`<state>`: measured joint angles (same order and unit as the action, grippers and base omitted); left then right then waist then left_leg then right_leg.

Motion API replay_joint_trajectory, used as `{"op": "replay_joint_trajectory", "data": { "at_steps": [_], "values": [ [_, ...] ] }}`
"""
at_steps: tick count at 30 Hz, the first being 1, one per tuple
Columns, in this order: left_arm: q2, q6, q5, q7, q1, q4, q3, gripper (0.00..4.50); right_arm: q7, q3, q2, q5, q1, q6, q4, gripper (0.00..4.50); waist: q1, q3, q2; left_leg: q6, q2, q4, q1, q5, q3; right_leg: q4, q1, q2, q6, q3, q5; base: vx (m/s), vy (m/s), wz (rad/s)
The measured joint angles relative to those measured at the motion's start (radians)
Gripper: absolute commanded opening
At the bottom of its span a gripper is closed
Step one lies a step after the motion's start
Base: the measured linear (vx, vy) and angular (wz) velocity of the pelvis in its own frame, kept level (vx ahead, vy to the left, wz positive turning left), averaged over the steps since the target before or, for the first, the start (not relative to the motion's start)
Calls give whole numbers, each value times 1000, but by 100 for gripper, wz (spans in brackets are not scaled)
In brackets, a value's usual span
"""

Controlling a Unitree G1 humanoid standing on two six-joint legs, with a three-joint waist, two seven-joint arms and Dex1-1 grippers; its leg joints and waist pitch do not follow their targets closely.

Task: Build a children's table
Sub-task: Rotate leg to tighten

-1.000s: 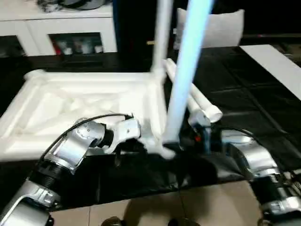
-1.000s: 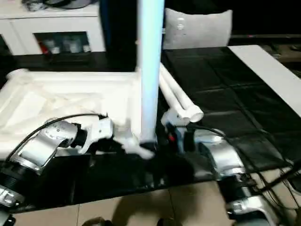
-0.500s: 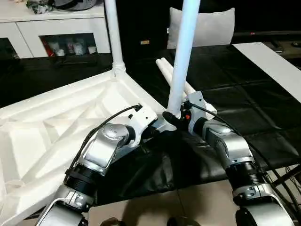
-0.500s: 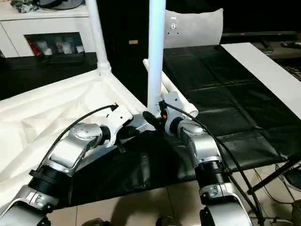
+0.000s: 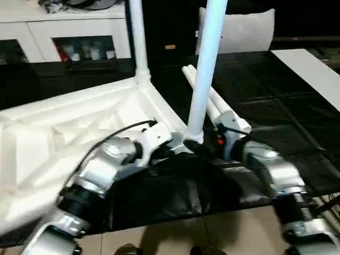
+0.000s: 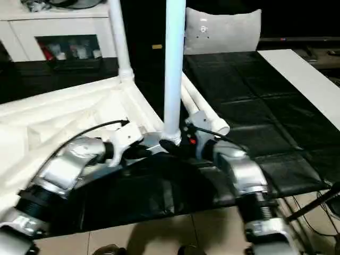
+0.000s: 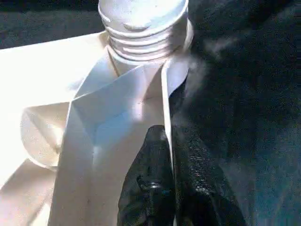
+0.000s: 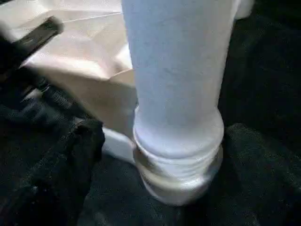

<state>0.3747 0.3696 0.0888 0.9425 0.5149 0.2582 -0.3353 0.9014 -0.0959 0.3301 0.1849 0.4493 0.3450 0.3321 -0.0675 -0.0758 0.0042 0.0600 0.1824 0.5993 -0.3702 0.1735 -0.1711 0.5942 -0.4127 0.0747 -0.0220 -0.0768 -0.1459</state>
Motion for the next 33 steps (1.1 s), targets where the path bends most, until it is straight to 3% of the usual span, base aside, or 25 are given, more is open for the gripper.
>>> {"op": "replay_joint_trajectory", "data": {
  "at_steps": [6,9,12,18,19,23,24,33],
  "values": [
    [90,-142,-45,171,-7,3,-36,0,189,-68,120,-3,-24,-75,-35,447,-25,0,0,0,1,0,-1,0,0,1,-1,0,0,0,0,0,0,0],
    [113,-182,-48,229,-8,3,-52,0,228,-89,133,-9,-24,-110,-42,447,-31,0,0,0,1,0,0,0,0,1,0,0,0,0,0,0,0,0],
    [125,-234,-48,285,-7,4,-77,0,284,-122,144,-30,-23,-154,-41,447,-30,0,0,0,1,1,0,0,-1,1,0,0,0,0,0,0,0,0],
    [127,-272,-49,318,7,26,-96,0,329,-147,146,-26,-23,-162,-33,431,-20,0,0,0,1,1,1,0,-1,2,1,0,0,0,0,0,0,0],
    [127,-276,-49,319,7,28,-96,0,331,-149,146,-26,-23,-162,-33,403,-20,0,0,0,1,1,1,0,-1,2,1,0,0,0,0,0,0,0],
    [125,-296,-53,322,11,43,-96,0,344,-150,145,-25,-23,-166,-33,391,-21,0,0,0,1,2,1,0,-1,2,1,0,0,0,0,0,0,0],
    [125,-302,-53,324,12,46,-96,0,347,-150,143,-25,-23,-176,-29,365,-21,0,0,0,1,2,1,0,-1,2,1,0,0,0,0,0,0,0],
    [129,-307,-55,330,14,52,-95,0,368,-150,131,-14,-22,-180,-7,301,-22,0,0,0,1,2,1,0,-1,2,1,0,0,0,0,0,0,0]
  ]
}}
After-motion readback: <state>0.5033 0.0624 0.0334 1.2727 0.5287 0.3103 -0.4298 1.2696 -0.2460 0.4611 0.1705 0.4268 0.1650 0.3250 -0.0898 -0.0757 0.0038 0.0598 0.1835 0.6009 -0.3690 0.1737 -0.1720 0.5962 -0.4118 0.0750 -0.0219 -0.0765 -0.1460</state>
